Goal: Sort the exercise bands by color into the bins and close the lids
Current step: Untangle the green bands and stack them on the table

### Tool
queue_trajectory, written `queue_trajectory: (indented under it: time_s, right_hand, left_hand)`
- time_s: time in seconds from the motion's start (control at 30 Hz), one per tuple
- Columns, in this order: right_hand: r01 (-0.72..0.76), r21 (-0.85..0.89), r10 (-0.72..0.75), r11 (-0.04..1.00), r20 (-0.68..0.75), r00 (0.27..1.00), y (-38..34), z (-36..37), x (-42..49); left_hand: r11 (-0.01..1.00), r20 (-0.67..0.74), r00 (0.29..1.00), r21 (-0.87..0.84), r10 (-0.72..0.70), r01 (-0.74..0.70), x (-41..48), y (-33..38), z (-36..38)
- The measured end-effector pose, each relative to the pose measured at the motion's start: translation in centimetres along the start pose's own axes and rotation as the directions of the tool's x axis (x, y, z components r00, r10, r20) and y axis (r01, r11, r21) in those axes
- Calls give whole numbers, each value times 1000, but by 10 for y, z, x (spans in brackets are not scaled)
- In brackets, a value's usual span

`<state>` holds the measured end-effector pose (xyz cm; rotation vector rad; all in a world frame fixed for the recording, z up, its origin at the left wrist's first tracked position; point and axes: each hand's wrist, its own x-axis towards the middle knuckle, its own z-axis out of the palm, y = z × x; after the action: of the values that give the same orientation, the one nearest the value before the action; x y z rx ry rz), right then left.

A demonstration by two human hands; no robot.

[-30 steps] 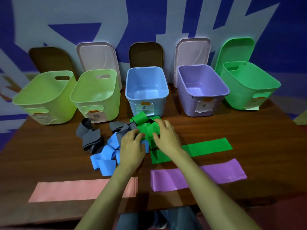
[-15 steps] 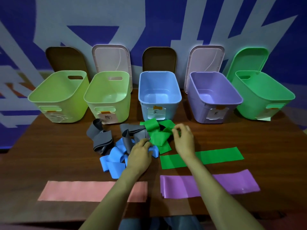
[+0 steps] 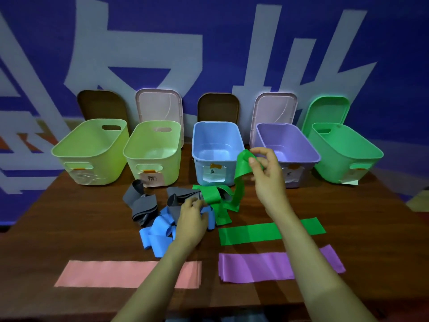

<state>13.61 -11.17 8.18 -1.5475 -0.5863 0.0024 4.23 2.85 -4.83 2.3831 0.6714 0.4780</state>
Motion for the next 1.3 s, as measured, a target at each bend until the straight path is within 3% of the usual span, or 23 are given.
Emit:
queue_trajectory:
  time_s: [0.17, 0.33, 0.43, 0.5, 0.63, 0.77, 0.93, 1.1, 1.3]
  right_hand:
    - [123, 9, -123, 992, 89, 988, -22, -6, -2]
    - [221, 64, -229, 973, 163, 960, -46, -14, -4]
    - [201, 143, -220, 969, 132, 966, -56, -19, -4]
    - [191, 132, -204, 973, 94, 974, -58, -23, -4]
    - [102, 48, -105, 994, 63, 992, -51, -32, -6]
    - [-128, 113, 108, 985, 174, 979, -41, -33, -12]
    - [-92, 55, 87, 994, 87, 992, -33, -38, -10]
    - [-94, -128, 98, 987, 27, 995, -20, -43, 0]
    - [-115, -132, 107, 985, -67, 992, -17, -48, 2]
  left_hand:
    - [906, -189, 977, -387, 100, -168, 1, 60, -44]
    - [697, -42, 973, -692, 225, -191, -1, 104, -75]
    - [556, 22, 974, -824, 227, -111, -6, 119, -87]
    - [519, 10, 976, -848, 216, -106, -10, 123, -91]
    - [539, 9, 980, -836, 198, -101, -15, 121, -93]
    - [585, 36, 982, -807, 184, -80, -19, 120, -93]
    - [664, 110, 979, -747, 171, -32, -19, 109, -93]
    - [713, 324, 937, -688, 132, 138, -18, 90, -95]
    - [770, 380, 921, -612, 86, 181, -20, 74, -94]
